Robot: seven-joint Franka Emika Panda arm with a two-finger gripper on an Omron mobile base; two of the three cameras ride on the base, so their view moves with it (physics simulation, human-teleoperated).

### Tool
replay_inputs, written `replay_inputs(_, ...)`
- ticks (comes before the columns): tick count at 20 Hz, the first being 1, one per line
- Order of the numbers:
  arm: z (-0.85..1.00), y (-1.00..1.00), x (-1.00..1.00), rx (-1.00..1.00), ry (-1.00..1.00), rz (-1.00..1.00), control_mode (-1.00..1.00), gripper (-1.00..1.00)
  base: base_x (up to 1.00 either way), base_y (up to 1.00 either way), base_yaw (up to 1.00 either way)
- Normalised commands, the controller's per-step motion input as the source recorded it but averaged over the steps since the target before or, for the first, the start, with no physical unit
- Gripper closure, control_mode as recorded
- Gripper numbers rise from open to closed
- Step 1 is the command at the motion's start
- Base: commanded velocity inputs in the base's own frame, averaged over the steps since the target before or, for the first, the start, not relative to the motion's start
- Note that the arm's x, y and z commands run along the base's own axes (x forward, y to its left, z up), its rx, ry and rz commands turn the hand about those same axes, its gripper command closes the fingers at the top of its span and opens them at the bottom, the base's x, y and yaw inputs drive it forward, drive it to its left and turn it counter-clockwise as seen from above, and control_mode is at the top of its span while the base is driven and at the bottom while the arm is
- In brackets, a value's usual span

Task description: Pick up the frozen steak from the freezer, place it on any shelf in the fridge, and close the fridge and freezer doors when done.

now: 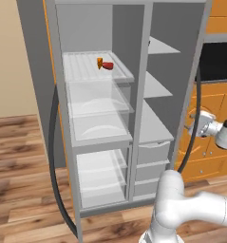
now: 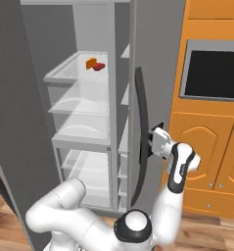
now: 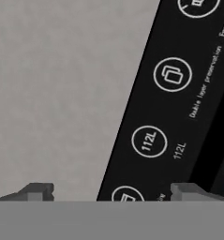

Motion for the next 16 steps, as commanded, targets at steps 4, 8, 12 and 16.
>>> replay_inputs(4, 0.00, 0.53, 0.21, 0.00, 0.02, -0.06, -1.00, -1.00, 0.00, 0.00, 0.00)
replay_inputs(8, 0.00, 0.43, 0.16, 0.00, 0.02, -0.14, -1.00, -1.00, 0.00, 0.00, 0.00)
replay_inputs(12, 0.00, 0.29, 0.18, 0.00, 0.06, -0.22, -1.00, -1.00, 0.00, 0.00, 0.00)
replay_inputs(16, 0.00, 0.20, 0.30, 0.00, 0.11, -0.23, -1.00, -1.00, 0.00, 0.00, 0.00)
